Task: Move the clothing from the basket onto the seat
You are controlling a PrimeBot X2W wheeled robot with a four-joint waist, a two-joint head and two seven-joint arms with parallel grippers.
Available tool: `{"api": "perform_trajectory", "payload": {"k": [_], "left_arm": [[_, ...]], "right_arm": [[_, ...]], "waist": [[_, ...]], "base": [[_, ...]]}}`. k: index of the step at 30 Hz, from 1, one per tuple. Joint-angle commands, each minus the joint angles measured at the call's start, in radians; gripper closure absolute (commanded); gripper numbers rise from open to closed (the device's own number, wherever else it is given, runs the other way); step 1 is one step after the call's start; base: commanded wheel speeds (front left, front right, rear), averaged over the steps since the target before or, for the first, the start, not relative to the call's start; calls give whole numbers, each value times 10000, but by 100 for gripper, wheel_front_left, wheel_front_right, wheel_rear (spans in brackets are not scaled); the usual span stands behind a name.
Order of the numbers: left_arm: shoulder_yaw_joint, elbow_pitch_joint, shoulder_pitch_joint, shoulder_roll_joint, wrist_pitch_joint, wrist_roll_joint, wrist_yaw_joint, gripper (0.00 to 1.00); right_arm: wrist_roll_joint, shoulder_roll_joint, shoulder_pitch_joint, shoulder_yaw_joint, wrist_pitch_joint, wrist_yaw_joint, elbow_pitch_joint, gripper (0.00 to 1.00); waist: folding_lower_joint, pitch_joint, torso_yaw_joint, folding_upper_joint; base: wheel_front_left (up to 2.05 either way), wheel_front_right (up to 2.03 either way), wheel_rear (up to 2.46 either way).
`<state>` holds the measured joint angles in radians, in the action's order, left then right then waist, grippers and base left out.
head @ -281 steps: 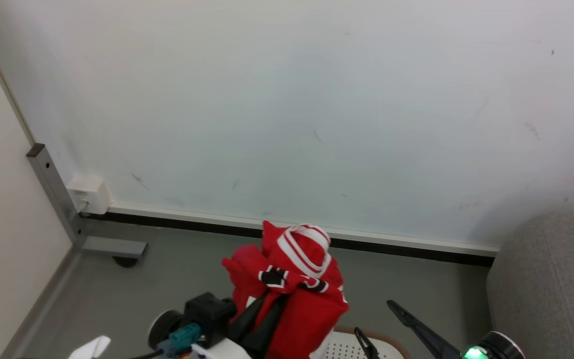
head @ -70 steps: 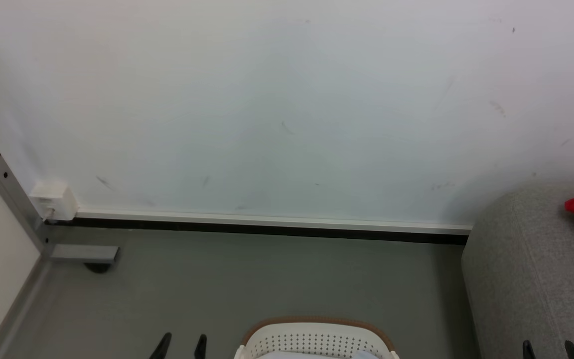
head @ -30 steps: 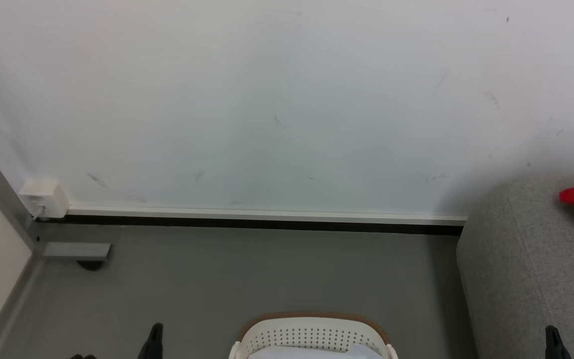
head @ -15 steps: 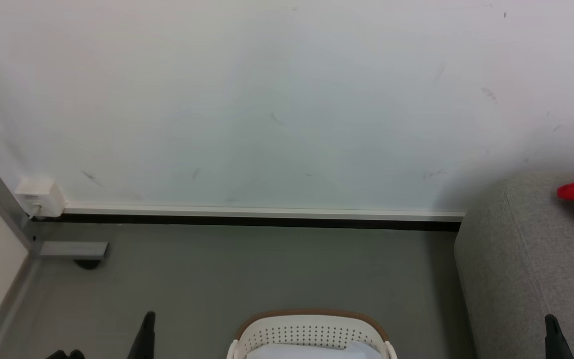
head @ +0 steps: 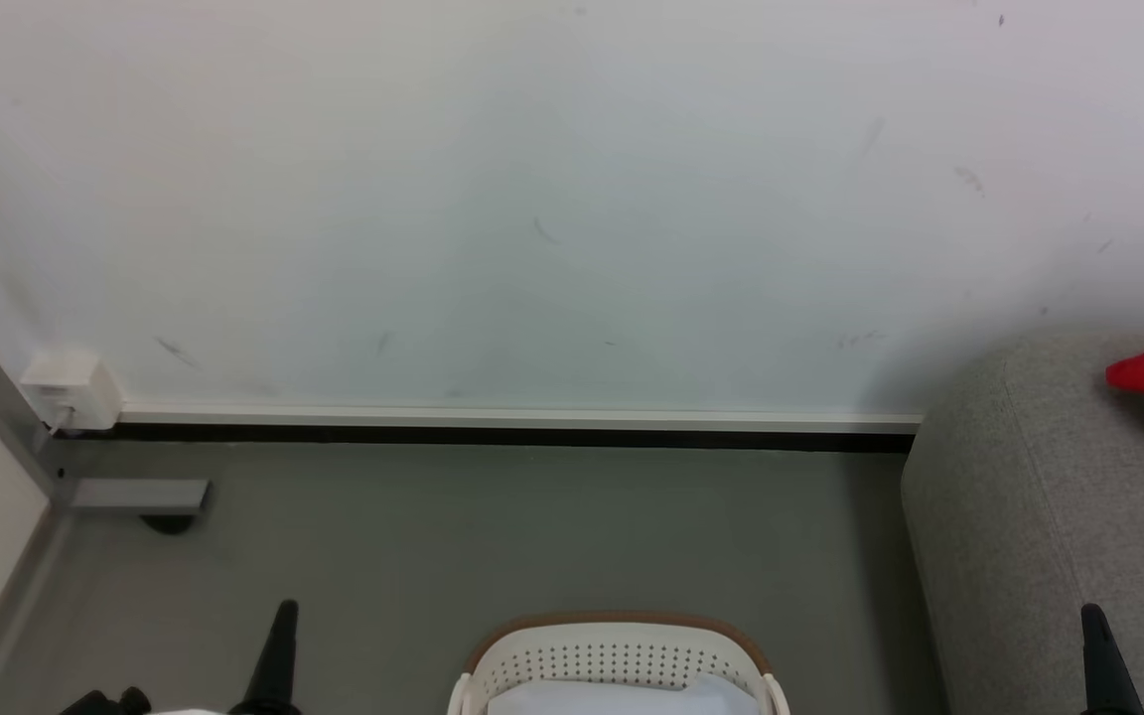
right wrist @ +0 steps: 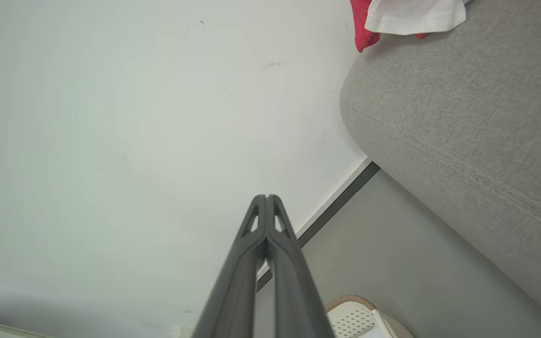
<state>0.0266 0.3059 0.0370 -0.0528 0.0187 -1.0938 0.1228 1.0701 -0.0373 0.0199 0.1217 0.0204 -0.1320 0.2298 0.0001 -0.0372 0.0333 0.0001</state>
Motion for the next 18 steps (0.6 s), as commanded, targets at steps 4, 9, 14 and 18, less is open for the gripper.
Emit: {"api": "perform_trajectory", "payload": {"k": [4, 9, 14, 18], "left_arm": [[147, -175, 266, -30, -157, -643, 41, 100], [227, -223, 323, -26, -297, -1147, 50, 100], [305, -272, 376, -21, -409, -1644, 57, 100], [351, -302, 402, -20, -473, -1880, 60, 100]], "right_arm": [[659, -123, -338, -12, -161, 13, -25, 100], [1182, -127, -468, -19, -297, 14, -4, 100], [1681, -133, -548, -26, -411, 15, 16, 100], [1956, -136, -633, -30, -485, 15, 26, 100]], "waist": [[0, 31, -25, -1], [0, 63, -52, -1], [0, 96, -79, -1], [0, 115, -95, -1]], "base": [[0, 0, 0], [0, 0, 0], [0, 0, 0], [0, 0, 0]]}}
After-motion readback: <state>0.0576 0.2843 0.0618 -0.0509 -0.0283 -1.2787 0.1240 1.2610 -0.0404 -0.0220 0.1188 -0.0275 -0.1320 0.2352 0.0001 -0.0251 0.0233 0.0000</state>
